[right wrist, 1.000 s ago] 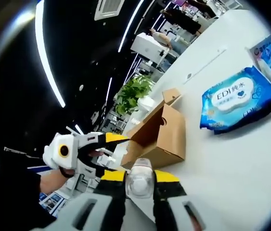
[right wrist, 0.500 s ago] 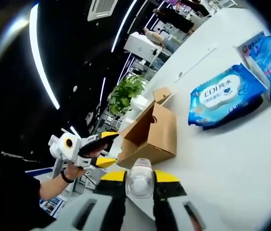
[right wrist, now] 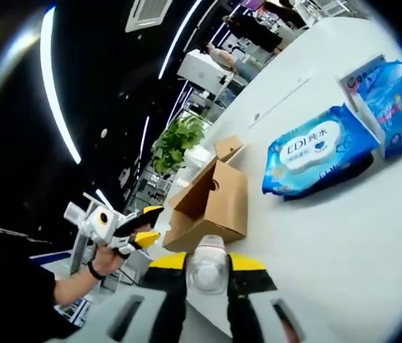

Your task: Operate the shoe box by opening the lid, removing the specified soft item, and placing it in the target area until the item is outside and the box remains undamaged.

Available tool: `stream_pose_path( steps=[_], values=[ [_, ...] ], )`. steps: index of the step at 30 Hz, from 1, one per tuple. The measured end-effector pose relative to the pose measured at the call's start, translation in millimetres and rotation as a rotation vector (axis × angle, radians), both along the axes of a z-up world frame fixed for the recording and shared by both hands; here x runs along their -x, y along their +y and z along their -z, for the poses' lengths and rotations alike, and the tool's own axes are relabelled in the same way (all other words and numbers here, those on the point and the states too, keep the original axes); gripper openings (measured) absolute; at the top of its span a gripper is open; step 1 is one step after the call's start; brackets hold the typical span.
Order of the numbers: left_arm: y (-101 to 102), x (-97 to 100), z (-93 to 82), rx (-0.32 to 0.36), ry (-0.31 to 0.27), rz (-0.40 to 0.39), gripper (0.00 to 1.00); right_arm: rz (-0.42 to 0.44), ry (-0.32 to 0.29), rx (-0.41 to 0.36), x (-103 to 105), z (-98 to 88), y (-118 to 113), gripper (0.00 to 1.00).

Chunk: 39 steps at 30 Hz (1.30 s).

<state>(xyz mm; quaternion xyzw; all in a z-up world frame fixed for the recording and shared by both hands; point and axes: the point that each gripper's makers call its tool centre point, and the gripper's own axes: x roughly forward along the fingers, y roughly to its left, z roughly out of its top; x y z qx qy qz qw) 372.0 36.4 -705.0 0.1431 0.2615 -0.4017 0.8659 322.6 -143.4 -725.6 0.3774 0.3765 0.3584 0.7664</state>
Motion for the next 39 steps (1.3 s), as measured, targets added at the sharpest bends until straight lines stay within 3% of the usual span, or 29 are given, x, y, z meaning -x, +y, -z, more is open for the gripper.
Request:
stream_pose_path(
  steps=[14, 26, 39],
  values=[
    [6.9, 3.5, 9.0, 0.053, 0.035, -0.067, 0.46, -0.010, -0.010, 0.090, -20.0, -7.5, -26.9, 0.16],
    [16.0, 13.6, 19.8, 0.080, 0.074, -0.115, 0.46, -0.021, -0.077, 0.167, -62.3, -19.7, -58.1, 0.16],
    [34.2, 17.6, 19.3, 0.066, 0.079, -0.165, 0.45, -0.138, -0.116, 0.296, -96.2, -16.9, -74.5, 0.16]
  ],
)
